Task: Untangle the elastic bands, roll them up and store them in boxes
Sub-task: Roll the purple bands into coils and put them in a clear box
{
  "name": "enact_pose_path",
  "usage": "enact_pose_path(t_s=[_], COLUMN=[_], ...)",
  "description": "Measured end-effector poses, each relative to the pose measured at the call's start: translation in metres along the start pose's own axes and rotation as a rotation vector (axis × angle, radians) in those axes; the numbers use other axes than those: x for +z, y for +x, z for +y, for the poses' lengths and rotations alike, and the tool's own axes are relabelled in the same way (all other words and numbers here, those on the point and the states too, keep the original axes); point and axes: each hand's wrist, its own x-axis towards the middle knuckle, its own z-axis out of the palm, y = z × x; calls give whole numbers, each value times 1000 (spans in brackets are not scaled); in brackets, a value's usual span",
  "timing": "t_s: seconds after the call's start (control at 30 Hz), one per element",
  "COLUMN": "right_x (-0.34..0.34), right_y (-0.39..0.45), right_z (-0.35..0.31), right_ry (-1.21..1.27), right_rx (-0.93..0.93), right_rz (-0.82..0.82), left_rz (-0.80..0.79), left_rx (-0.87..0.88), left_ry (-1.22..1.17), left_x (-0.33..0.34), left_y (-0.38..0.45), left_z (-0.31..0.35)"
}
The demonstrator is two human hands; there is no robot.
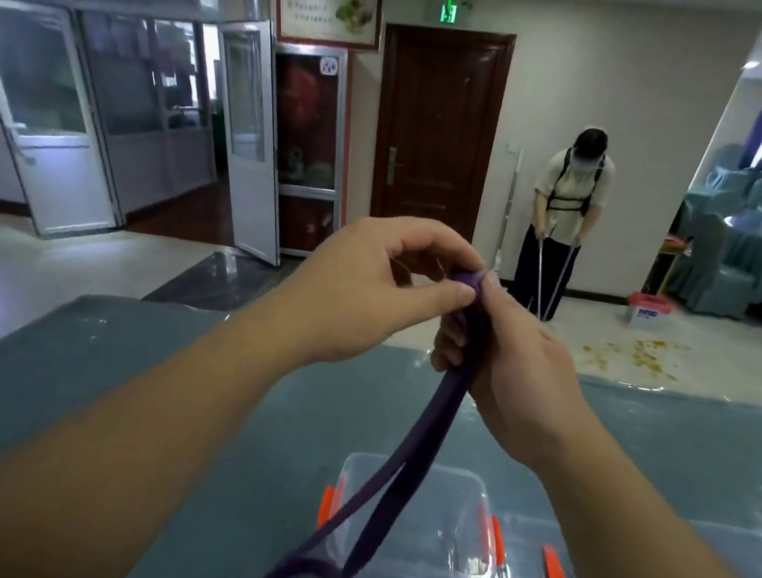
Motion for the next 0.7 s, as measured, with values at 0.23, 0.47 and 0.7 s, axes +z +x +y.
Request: enact_pose_path(t_s=[0.23,0.47,0.7], right_x=[5,5,9], right_y=[4,-8,-21], right_z=[-36,-59,-83], right_ry=[-222,-539,-406], right_rx=[-56,-236,-294], right_rz=[-35,-67,-81], left_rz=[16,160,395], left_rx=[293,437,510], left_ry=[344,458,365], left_x=[-22,-42,-33], left_y=[13,19,14], left_z=[5,15,19])
